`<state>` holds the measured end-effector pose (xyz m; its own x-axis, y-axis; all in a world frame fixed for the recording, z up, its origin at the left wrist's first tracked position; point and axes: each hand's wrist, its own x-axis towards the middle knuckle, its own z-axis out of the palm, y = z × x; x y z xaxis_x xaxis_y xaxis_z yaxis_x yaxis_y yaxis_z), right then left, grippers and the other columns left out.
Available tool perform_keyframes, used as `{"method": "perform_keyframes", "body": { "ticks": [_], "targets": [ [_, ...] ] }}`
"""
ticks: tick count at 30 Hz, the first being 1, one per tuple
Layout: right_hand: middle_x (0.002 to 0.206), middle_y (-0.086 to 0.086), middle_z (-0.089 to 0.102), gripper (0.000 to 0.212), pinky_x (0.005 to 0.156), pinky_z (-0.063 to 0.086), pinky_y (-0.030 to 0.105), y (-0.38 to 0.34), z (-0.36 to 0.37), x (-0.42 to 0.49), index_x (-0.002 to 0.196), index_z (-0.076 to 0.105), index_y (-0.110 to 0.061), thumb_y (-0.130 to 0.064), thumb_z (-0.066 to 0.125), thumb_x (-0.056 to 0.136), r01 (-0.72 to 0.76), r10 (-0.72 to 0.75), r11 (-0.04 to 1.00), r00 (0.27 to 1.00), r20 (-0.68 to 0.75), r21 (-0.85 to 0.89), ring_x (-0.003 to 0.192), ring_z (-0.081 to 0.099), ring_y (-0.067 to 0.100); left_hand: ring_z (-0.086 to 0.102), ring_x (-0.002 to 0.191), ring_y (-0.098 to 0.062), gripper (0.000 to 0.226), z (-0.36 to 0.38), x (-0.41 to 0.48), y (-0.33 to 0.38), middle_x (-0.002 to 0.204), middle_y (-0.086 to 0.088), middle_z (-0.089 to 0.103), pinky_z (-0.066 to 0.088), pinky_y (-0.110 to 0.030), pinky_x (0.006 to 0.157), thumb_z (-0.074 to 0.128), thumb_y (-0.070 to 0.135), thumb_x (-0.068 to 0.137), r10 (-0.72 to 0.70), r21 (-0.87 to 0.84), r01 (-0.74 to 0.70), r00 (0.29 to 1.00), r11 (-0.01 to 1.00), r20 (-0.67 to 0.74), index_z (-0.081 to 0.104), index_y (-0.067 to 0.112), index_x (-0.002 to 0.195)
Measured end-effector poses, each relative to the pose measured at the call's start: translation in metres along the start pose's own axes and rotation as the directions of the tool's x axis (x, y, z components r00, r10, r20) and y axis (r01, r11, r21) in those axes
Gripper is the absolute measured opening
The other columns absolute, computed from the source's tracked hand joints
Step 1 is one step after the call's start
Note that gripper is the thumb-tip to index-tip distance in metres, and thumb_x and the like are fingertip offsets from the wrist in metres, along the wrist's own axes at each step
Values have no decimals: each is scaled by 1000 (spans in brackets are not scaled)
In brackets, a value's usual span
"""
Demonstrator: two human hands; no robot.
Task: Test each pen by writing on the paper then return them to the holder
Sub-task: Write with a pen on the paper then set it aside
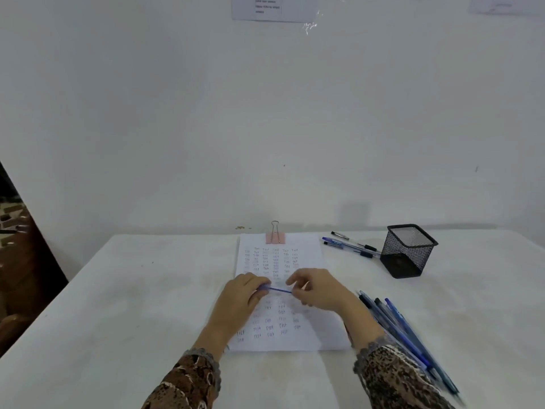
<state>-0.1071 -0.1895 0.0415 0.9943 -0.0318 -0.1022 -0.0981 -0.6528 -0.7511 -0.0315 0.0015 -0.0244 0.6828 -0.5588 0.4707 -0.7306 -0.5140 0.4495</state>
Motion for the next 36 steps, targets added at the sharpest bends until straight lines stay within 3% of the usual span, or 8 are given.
{"method": "perform_keyframes", "body": {
  "ticks": [2, 4, 8, 12, 21, 26, 33, 36],
  "targets": [
    [106, 1, 64, 25, 72, 47, 25, -9, 5, -4, 115, 61, -20, -29, 48, 96, 37, -25, 961, 999, 47, -275, 78, 56, 11, 43, 110, 4, 53, 0, 1, -1, 122, 17, 51, 41, -26, 96, 36, 56, 88, -7, 25, 6, 1000, 1000, 17, 48, 27, 130],
    [106, -2, 61, 27, 76, 47, 29, -9, 4, -17, 114, 62, -21, -32, 44, 98, -4, -43, 929, 992, -119, -371, 87, 56, 14, 30, 128, -2, 69, 1, 1, -3, 138, 16, 32, 25, -27, 107, 38, 61, 86, -123, 33, 122, 992, 992, 24, 28, 23, 144],
    [106, 4, 60, 23, 81, 48, 34, 34, -26, -62, 106, 60, -16, -24, 41, 97, -394, 220, 882, 830, -513, -259, 94, 56, 22, 20, 140, -16, 87, 3, 1, -6, 152, 0, 22, 14, -28, 113, 10, 66, 74, -279, 87, 275, 960, 958, 37, 19, 18, 146],
    [105, -1, 56, 22, 85, 45, 34, 58, -39, -102, 104, 56, -23, -27, 37, 95, -671, 445, 688, 691, -569, -277, 98, 53, 22, 14, 142, -18, 74, 6, 2, -7, 154, -2, 15, 12, -31, 115, 25, 57, 86, -348, 123, 337, 934, 933, 79, 20, 15, 146],
    [110, -1, 50, 9, 85, 45, 32, 51, -41, -111, 98, 53, -28, -32, 48, 92, -585, 422, 730, 793, -440, -353, 98, 52, 19, 20, 140, -19, 56, 3, 2, -3, 154, 0, 18, 17, -34, 116, 40, 36, 95, -397, 95, 387, 908, 917, 136, 26, 16, 145],
    [113, 1, 54, 27, 90, 46, 36, 38, -59, -102, 105, 57, -21, -39, 54, 85, -601, 489, 689, 798, -352, -406, 104, 55, 22, 19, 140, -20, 56, 2, 3, 0, 154, -1, 17, 16, -34, 116, 40, 36, 95, -406, 102, 395, 902, 913, 147, 25, 15, 145],
    [105, 12, 61, 25, 81, 46, 30, 31, -87, 0, 102, 61, -4, -19, 45, 90, -471, 357, 789, 874, -330, -395, 101, 58, 27, 18, 141, -19, 57, -1, 3, 3, 155, -1, 16, 15, -33, 115, 38, 38, 96, -412, 140, 392, 897, 909, 162, 23, 16, 146],
    [132, 16, 47, 38, 93, 44, 33, 45, -85, 34, 129, 48, -3, -11, 36, 94, -386, 298, 769, 922, -248, -510, 119, 49, 30, 18, 141, -18, 57, -1, 3, 2, 155, -1, 17, 15, -32, 115, 38, 39, 96, -401, 148, 380, 902, 913, 161, 23, 15, 146]
  ]
}}
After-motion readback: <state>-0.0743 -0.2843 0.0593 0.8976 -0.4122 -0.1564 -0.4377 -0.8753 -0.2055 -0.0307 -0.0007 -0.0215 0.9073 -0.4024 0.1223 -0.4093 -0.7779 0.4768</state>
